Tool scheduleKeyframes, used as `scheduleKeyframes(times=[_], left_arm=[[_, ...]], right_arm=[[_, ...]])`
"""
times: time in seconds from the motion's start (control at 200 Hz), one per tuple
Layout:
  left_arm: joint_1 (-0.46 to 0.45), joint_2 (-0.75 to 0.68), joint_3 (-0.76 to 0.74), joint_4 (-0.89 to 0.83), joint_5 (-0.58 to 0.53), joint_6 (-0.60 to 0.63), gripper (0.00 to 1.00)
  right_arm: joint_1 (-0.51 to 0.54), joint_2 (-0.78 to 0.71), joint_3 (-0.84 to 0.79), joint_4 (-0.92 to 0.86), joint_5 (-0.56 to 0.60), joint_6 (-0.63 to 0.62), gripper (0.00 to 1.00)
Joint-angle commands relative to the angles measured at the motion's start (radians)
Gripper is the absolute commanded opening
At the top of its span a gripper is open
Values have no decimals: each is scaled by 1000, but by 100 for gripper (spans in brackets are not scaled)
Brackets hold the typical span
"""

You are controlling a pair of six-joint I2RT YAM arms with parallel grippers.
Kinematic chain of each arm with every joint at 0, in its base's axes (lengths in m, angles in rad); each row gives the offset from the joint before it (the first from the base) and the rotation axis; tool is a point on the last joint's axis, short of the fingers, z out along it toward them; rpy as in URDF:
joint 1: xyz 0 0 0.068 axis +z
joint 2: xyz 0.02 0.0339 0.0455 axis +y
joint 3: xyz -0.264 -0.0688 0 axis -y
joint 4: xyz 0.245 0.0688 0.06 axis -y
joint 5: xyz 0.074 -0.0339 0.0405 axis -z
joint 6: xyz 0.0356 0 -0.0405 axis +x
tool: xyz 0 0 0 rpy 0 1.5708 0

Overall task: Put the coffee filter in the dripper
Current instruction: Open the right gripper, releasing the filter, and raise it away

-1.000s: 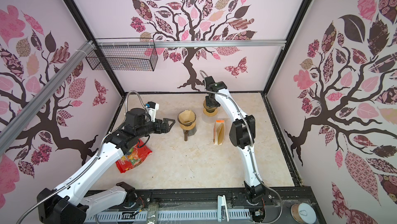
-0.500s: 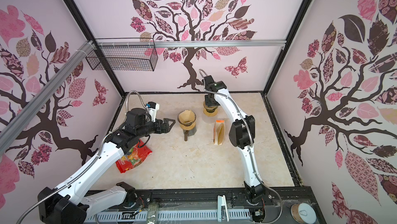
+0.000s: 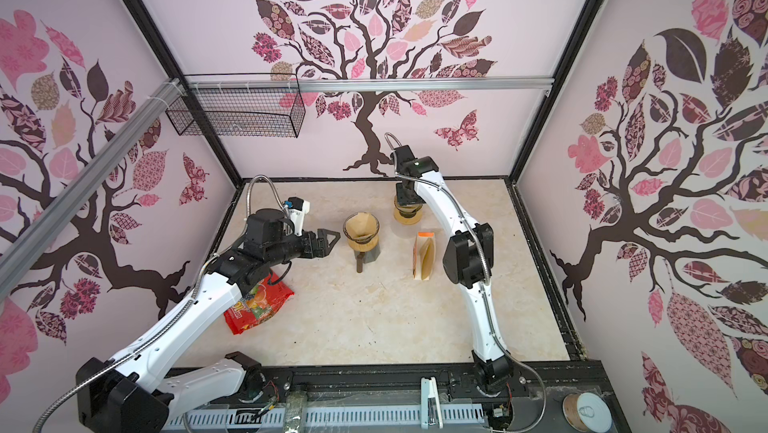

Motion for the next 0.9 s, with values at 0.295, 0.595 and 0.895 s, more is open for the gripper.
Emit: scheduleKeyframes(times=[0.295, 0.595, 0.895], left_arm=[[-5, 17, -31, 24, -3, 10, 96], [14, 18, -17, 28, 4, 4, 96], [16, 32, 1, 28, -1, -20, 96]], right_arm=[[-26, -138, -12, 47, -79, 21, 56], [-86, -294, -187, 192, -154, 66, 60], [-185, -519, -656, 628, -323, 210, 75]])
